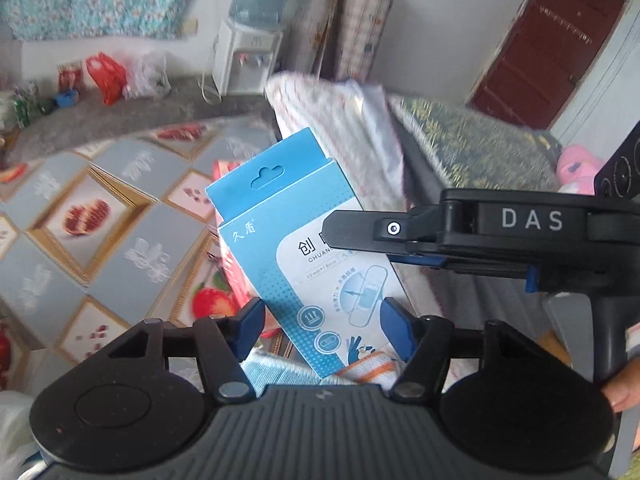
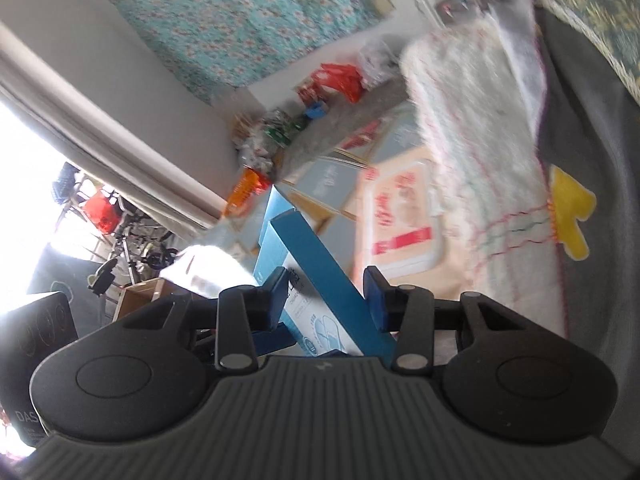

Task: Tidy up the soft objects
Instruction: 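Carry the bandage box over the cardboard box with the right tool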

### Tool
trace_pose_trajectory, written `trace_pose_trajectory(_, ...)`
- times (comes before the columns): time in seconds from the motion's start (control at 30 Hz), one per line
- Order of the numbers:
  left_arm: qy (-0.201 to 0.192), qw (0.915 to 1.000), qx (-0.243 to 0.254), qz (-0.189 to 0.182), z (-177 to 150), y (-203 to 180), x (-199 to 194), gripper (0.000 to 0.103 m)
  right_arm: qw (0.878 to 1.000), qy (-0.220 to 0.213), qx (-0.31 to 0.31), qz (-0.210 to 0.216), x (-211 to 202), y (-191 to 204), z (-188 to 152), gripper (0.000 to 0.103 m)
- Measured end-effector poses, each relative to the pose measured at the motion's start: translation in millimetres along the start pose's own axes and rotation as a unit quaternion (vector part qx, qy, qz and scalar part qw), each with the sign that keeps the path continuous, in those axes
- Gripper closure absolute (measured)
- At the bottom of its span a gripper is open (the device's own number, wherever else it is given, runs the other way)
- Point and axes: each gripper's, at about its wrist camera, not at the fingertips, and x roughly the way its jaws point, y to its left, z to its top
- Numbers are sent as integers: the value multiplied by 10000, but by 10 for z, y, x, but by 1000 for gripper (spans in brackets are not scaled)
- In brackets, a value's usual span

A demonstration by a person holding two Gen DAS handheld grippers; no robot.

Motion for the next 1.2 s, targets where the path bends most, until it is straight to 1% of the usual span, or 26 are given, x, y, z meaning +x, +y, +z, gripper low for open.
trace_pose_trajectory(0.1, -188, 9997, -105, 105, -56, 69, -385, 38, 9997, -61, -183, 142, -134, 356, -70, 63)
trace_pose_trajectory(0.2, -393, 9986, -183, 287, -136, 210, -824, 38, 9986, -68, -377, 364, -203, 770, -173, 63)
trace_pose_trajectory(0.27, -557, 9973, -211, 431, -215, 353, -1131, 38, 9971, -46, -506, 571, -194, 1085, -261, 63)
trace_pose_trajectory(0.37, -763, 9943, -335, 663, -386, 684, -1591, 38, 9935, 80, -697, 898, -89, 1597, -441, 63)
trace_pose_trajectory(0.47, -848, 9900, -627, 934, -581, 1099, -2013, 38, 9882, 359, -837, 1236, 178, 2136, -666, 63)
trace_pose_trajectory(0.57, -925, 9829, -961, 1268, -805, 1555, -2376, 38, 9813, 792, -871, 1522, 572, 2638, -932, 63)
trace_pose_trajectory(0.7, -929, 9687, -1350, 1864, -1088, 2162, -2737, 39, 9683, 1642, -701, 1748, 1285, 3197, -1348, 65)
trace_pose_trajectory(0.83, -665, 9569, -1707, 2252, -1289, 2753, -2842, 38, 9593, 2200, -444, 1712, 1930, 3620, -1745, 65)
trace_pose_trajectory(0.9, -552, 9518, -1870, 2369, -1361, 3019, -2821, 38, 9553, 2448, -218, 1647, 2227, 3745, -1927, 64)
trace_pose_trajectory(0.97, -466, 9484, -1970, 2441, -1407, 3251, -2766, 38, 9538, 2586, -10, 1530, 2464, 3808, -2077, 64)
trace_pose_trajectory(1.07, -334, 9469, -2057, 2446, -1452, 3491, -2641, 38, 9538, 2717, 227, 1262, 2767, 3857, -2222, 60)
trace_pose_trajectory(1.2, -161, 9476, -2078, 2420, -1500, 3729, -2464, 39, 9550, 2809, 337, 893, 3017, 3847, -2352, 59)
